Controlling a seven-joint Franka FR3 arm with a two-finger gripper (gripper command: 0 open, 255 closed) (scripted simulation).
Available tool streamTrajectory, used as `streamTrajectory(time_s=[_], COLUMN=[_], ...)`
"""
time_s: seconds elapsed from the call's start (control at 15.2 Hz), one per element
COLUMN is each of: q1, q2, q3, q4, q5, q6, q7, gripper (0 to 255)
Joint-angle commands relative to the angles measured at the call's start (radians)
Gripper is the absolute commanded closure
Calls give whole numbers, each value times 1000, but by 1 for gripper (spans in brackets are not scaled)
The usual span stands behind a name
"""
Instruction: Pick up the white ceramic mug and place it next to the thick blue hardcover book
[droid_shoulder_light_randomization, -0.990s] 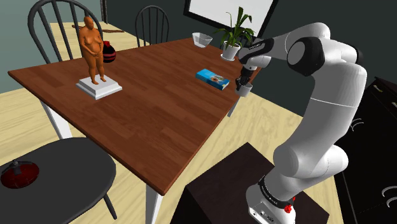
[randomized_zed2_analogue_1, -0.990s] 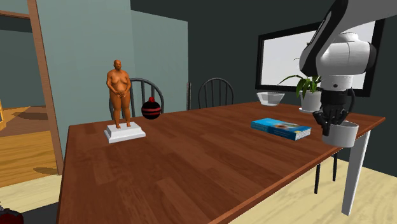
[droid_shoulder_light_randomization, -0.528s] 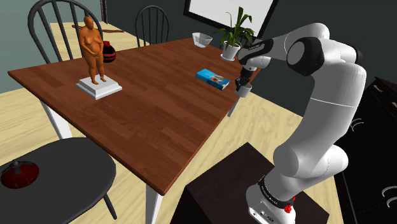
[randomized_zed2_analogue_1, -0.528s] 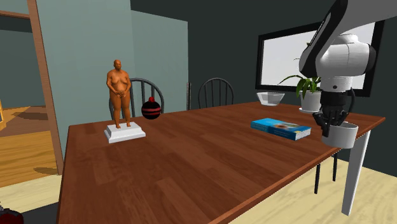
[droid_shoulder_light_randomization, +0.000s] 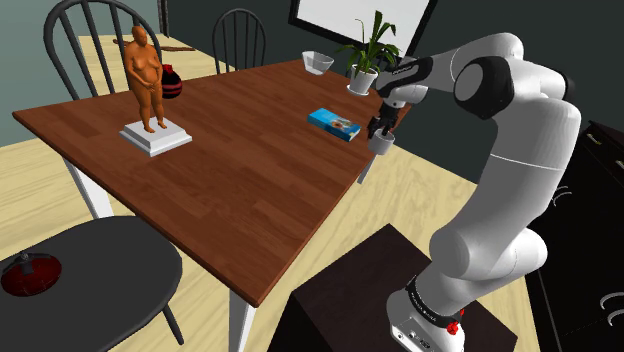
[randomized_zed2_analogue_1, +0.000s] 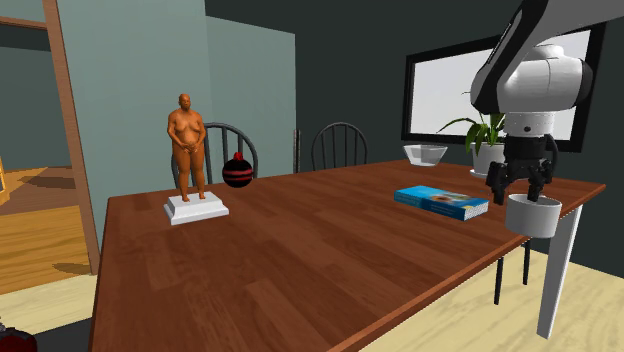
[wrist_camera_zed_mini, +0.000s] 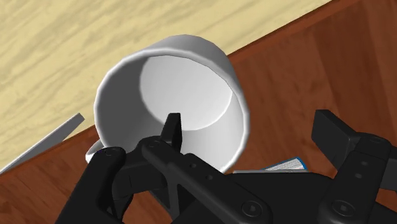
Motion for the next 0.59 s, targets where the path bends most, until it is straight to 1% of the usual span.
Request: streamTrajectory(time_s=[0.0,0.07,0.53], q1=[0,1,1], q2=[-24,-35,-35], q3=[-2,-3,-3], q4=[26,37,37], q5=[-4,-7,-7], q6=[-50,-72,-72], q7=[1,2,2], gripper=[0,0,0])
